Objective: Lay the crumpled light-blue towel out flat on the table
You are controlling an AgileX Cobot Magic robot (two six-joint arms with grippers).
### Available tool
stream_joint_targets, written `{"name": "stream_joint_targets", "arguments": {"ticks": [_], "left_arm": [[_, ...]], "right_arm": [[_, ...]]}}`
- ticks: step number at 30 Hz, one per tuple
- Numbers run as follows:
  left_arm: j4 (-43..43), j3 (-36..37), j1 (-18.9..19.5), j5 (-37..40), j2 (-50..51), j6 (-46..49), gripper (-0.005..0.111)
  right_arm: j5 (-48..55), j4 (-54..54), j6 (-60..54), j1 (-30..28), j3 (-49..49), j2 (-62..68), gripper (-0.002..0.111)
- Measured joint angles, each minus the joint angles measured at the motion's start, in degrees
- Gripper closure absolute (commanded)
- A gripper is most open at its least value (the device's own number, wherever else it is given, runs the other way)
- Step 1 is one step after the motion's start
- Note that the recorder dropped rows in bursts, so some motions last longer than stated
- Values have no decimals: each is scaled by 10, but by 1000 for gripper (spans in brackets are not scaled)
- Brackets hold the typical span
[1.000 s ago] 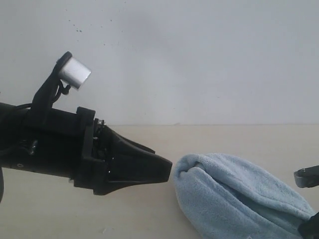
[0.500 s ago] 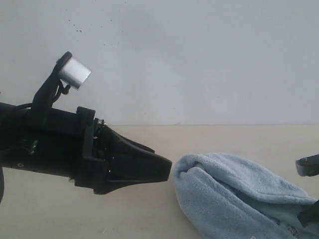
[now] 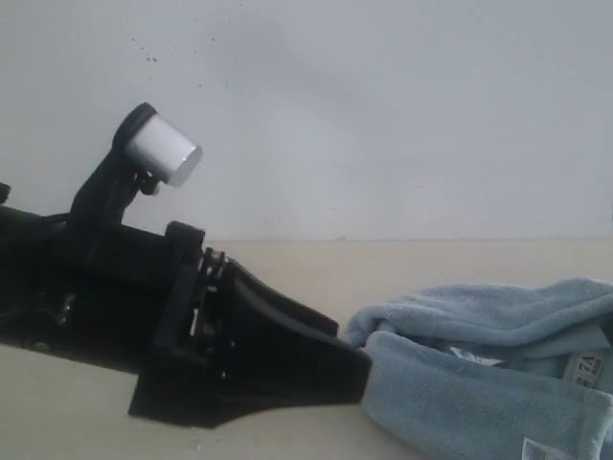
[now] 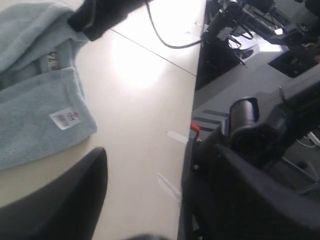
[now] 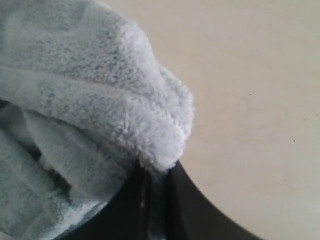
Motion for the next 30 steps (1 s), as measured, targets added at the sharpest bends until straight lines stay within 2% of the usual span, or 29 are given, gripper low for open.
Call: {"name": "stream_joint_targets", "arguments": {"ticks": [4, 10, 17, 21, 26, 30], "left_arm": [[0, 0, -33, 0, 0, 4, 49], [0, 0, -40, -15, 0, 6, 49], [-27, 0, -40, -23, 0, 23, 49], [-86, 0, -40, -29, 0, 82, 49], [-140, 0, -44, -41, 0, 146, 49], [-147, 0, -82, -84, 0, 188, 49]], "right_arm": [[16, 18, -28, 40, 0, -46, 104], [52, 20, -53, 104, -30, -100, 104], [131, 40, -76, 112, -70, -130, 104], [199, 132, -163, 112, -70, -131, 104], [222, 259, -260, 113, -70, -131, 104], [236, 311, -307, 116, -70, -131, 104]]}}
